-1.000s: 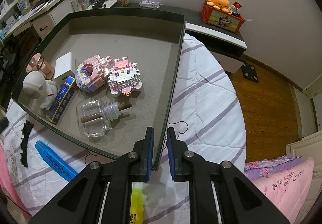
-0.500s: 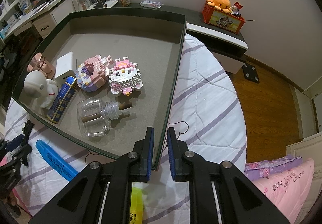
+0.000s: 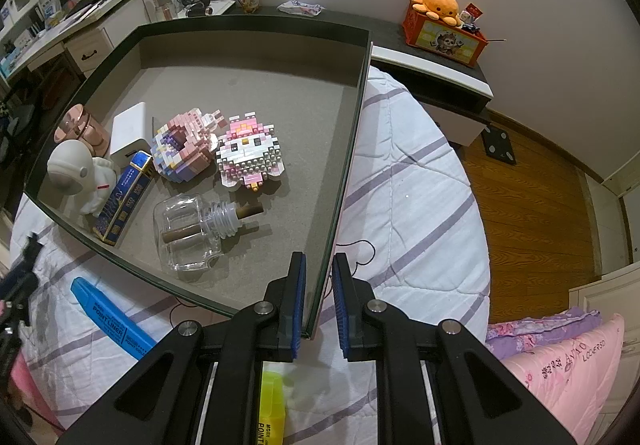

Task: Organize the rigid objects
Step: 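Carry the hair clip into the pink box and open the left gripper, then raise the left gripper and move it over the blue highlighter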

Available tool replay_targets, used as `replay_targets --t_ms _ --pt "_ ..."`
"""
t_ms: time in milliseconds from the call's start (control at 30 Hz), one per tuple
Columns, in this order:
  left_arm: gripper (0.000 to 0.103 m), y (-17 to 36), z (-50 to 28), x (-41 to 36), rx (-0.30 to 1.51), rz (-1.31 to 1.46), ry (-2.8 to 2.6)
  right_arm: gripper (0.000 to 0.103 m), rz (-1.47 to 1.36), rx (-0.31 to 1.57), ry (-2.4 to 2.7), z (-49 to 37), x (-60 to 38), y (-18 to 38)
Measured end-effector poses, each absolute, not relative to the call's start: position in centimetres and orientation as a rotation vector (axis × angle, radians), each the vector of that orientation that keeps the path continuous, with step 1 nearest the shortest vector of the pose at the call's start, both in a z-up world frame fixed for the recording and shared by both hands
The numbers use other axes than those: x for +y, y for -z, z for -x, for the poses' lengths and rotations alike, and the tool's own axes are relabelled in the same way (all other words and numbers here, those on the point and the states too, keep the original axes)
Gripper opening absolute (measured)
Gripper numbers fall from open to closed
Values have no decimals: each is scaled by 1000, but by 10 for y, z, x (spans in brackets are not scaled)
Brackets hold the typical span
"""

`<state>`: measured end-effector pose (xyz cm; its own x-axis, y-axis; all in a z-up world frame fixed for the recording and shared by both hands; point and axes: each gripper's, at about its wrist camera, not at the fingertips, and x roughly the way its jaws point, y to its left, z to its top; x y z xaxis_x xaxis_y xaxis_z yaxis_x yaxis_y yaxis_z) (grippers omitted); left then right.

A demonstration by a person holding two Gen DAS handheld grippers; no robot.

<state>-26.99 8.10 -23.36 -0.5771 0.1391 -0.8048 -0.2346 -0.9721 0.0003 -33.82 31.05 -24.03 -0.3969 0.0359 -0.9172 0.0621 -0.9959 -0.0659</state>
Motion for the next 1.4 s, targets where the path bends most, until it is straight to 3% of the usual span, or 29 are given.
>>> replay_targets --t_ms 533,933,1333,1400 --pt "18 169 312 127 228 1147 -2573 15 -1722 142 2602 339 310 241" --pt "18 204 363 191 281 1261 -2403 15 -1725 145 2595 341 310 242" --pt "20 223 369 192 279 1308 -2420 15 -1727 147 2591 342 311 242" --pt "27 223 364 188 272 1310 -2422 15 -1728 149 2591 342 310 242"
